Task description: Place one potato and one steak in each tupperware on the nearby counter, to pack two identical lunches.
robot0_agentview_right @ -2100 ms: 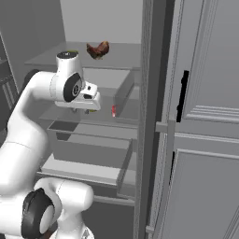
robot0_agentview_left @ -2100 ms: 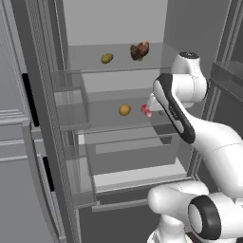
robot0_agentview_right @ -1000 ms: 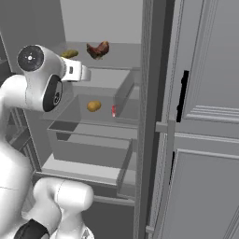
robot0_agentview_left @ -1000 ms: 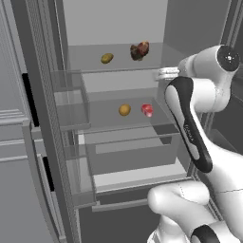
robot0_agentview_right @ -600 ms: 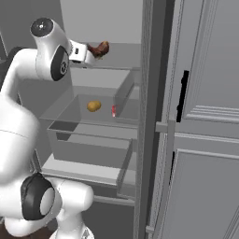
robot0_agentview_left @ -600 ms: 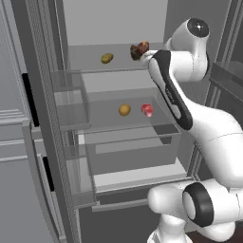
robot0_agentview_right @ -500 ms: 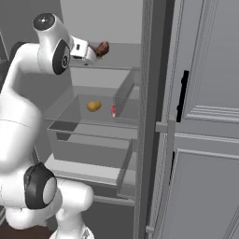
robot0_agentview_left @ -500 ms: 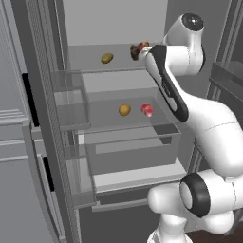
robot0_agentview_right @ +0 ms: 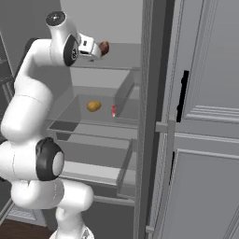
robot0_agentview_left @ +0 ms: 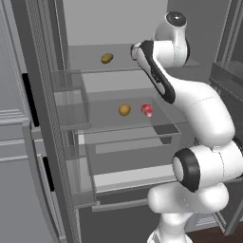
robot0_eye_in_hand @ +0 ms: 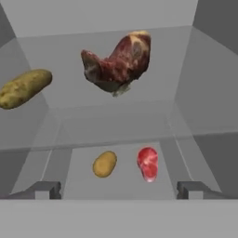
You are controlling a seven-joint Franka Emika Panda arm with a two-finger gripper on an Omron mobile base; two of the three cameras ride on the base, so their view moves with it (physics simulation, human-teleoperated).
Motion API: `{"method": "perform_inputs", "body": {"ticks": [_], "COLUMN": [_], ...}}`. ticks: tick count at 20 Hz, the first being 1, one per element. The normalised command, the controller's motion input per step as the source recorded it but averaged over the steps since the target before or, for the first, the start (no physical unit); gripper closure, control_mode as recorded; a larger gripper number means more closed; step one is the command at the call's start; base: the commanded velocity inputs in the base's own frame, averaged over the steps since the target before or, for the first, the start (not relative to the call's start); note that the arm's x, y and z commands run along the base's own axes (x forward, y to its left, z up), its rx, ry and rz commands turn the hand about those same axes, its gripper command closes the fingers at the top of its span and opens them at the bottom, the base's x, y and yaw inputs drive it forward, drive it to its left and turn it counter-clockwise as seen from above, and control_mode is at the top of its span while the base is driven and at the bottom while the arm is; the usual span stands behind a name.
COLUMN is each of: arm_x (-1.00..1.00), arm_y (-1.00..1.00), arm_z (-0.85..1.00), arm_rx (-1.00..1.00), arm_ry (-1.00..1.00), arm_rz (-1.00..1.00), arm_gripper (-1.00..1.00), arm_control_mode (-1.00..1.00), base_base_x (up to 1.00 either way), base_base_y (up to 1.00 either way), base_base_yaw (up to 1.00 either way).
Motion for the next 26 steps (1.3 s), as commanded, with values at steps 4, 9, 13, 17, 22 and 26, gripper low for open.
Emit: {"method": "perform_inputs", "body": {"ticks": [4,9,13,17,22,26], "arm_x": [0.89,0.77,0.80,0.86,0.79,0.51], "arm_y": [0.04,0.07,0.07,0.12,0.01,0.00], "arm_z": [-0.17,-0.08,-0.01,-0.03,0.00,0.00], "arm_rx": [0.00,-0.01,-0.01,-0.02,-0.01,-0.02], "arm_ry": [0.00,0.00,0.00,0.00,0.00,0.00], "arm_rz": [-0.01,-0.02,-0.04,-0.06,-0.05,-0.10], "arm_gripper": [-1.00,-1.00,-1.00,-1.00,-1.00,-1.00], "arm_control_mode": [-1.00,-1.00,-1.00,-1.00,-1.00,-1.00], "base_base_x": [0.00,0.00,0.00,0.00,0.00,0.00], "base_base_y": [0.00,0.00,0.00,0.00,0.00,0.00], "base_base_yaw": [0.00,0.00,0.00,0.00,0.00,0.00]}}
